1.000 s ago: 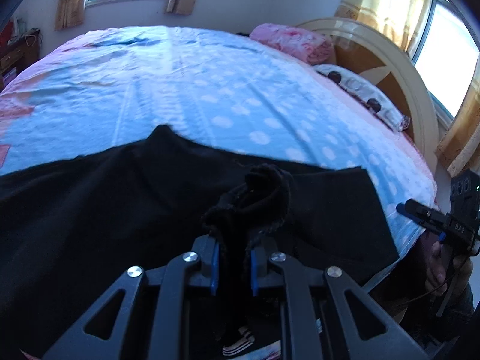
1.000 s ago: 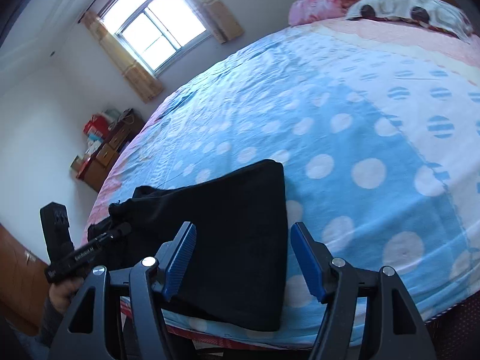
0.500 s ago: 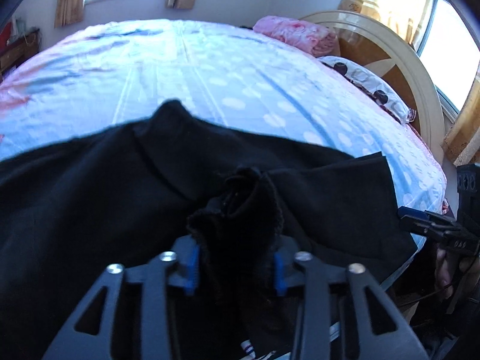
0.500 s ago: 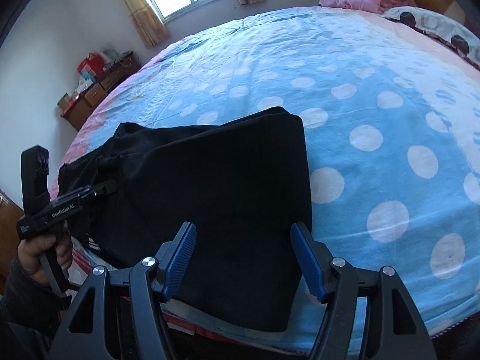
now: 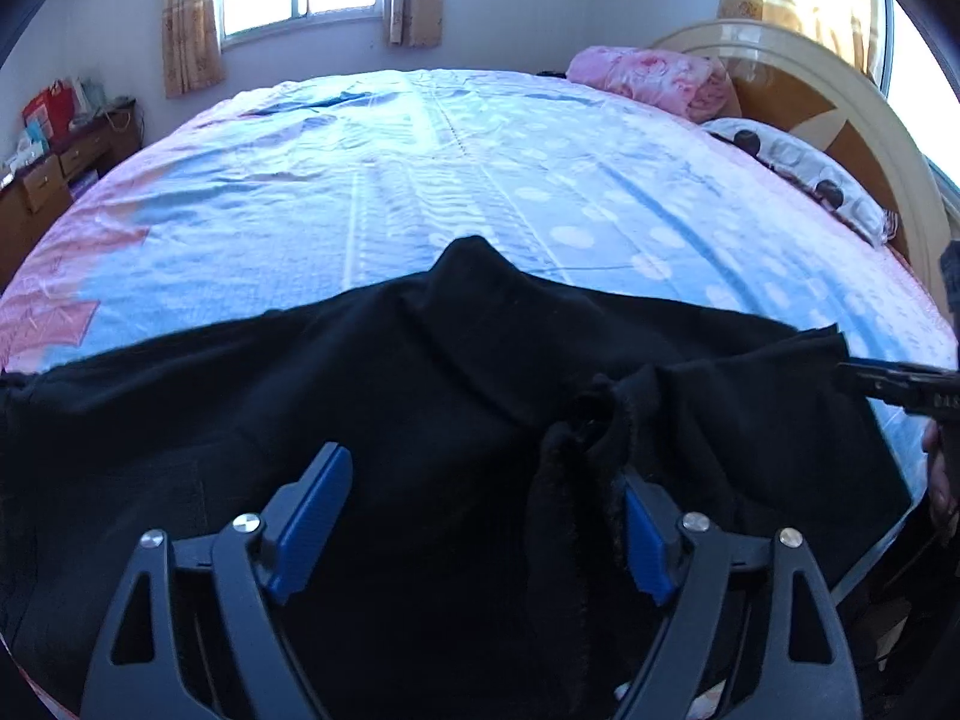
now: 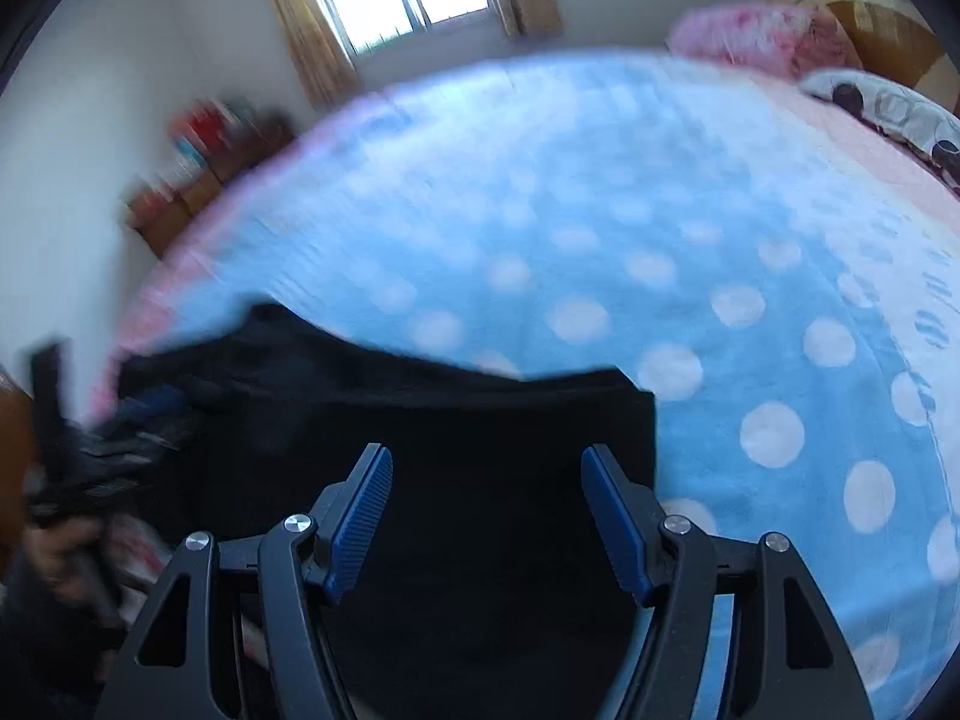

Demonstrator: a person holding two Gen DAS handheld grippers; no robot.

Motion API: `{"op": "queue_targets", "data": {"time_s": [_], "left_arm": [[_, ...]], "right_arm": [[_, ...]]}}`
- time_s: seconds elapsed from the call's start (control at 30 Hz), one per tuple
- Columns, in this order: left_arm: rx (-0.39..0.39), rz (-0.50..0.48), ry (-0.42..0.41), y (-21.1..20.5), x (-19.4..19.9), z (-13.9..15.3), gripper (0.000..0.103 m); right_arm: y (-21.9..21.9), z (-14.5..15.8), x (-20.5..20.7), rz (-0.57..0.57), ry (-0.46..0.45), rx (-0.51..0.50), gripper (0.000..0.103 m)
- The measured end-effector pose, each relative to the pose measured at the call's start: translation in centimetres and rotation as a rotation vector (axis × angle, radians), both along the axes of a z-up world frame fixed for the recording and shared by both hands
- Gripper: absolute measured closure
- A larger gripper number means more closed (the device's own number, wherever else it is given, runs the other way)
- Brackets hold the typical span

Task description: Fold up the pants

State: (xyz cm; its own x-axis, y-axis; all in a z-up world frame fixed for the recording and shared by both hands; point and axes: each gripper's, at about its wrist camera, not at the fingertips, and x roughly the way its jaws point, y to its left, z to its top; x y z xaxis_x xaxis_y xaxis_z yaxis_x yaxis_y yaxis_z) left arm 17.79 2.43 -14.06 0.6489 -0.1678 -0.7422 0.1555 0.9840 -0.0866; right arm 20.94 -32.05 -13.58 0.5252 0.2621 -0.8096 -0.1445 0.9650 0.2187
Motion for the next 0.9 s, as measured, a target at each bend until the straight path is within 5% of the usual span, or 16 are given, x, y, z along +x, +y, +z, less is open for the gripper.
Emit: {"op": "queue_targets", "data": {"time_s": [0.2,0.33,0.5,0.8,0.9], "left_arm": [[0.036,0.021,-0.019,1.2,-0.6,0.2,0.009],[0.012,0.028,0.001,1.9,-0.5,0.3,0.009],[-0.034,0.017,0.002,2.6,-1.2,1.0,0.009],[-0.016,-0.064,-0.071,1.5,-1.7,2.0,0.002],[-0.008,-0.05,-0.096,2.1,-2.0,2.4,0.002]], "right_arm": [[2.2,4.4,0.4,0.094,-0.09,0.111,0.036],[6.9,5.1,3.3,0.223,-0.053,0.259,0.036],[12.5,3.6,8.2,0.291,0.071,0.407,0.036],[18.5,-0.8,12.2,0.352,0.236,0.4,0.036],[18.9,-1.7,13.0,0.37,0.255,0.399,0.056]]}}
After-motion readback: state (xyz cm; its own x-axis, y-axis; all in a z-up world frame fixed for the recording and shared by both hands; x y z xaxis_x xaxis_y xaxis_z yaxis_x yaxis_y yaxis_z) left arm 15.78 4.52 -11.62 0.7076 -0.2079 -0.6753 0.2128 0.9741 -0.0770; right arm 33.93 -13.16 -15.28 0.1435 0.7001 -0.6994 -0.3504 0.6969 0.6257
